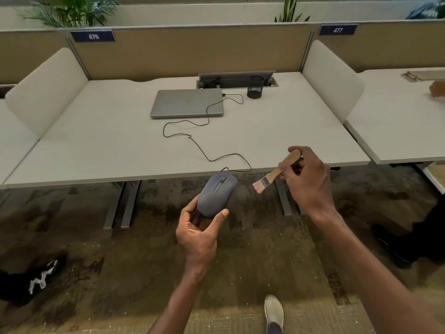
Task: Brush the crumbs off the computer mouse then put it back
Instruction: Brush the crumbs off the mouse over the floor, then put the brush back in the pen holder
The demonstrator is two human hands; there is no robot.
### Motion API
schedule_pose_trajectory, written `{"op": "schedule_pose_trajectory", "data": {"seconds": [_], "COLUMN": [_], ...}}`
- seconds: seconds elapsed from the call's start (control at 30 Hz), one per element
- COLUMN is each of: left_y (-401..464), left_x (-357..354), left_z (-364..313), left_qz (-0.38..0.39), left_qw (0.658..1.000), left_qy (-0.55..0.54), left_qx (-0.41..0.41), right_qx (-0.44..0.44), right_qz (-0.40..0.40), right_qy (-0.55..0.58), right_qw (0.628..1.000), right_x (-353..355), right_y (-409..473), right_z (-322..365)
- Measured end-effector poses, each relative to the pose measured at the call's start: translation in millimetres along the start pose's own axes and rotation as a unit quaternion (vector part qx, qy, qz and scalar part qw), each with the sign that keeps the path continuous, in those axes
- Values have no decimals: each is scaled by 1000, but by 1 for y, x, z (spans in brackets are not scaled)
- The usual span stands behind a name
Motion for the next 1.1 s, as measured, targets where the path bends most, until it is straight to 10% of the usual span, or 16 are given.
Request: {"op": "schedule_pose_trajectory", "data": {"seconds": [1.1], "left_y": [231], "left_x": [-206], "left_z": [80], "left_qz": [-142], "left_qw": [988], "left_qy": [60], "left_qx": [-11], "right_qx": [73], "right_qz": [54], "right_qy": [27], "right_qw": [995], "right_x": [-60], "right_y": [354], "right_z": [-36]}}
Point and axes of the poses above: each hand's wrist, its own y-axis towards the middle knuckle, its own x-axis out of the back of the hand, z = x × y, the point moved 8 cm from there along y, towards the middle knuckle, and after that the axes turned 9 degrees about -x, right-handed, at the moved point
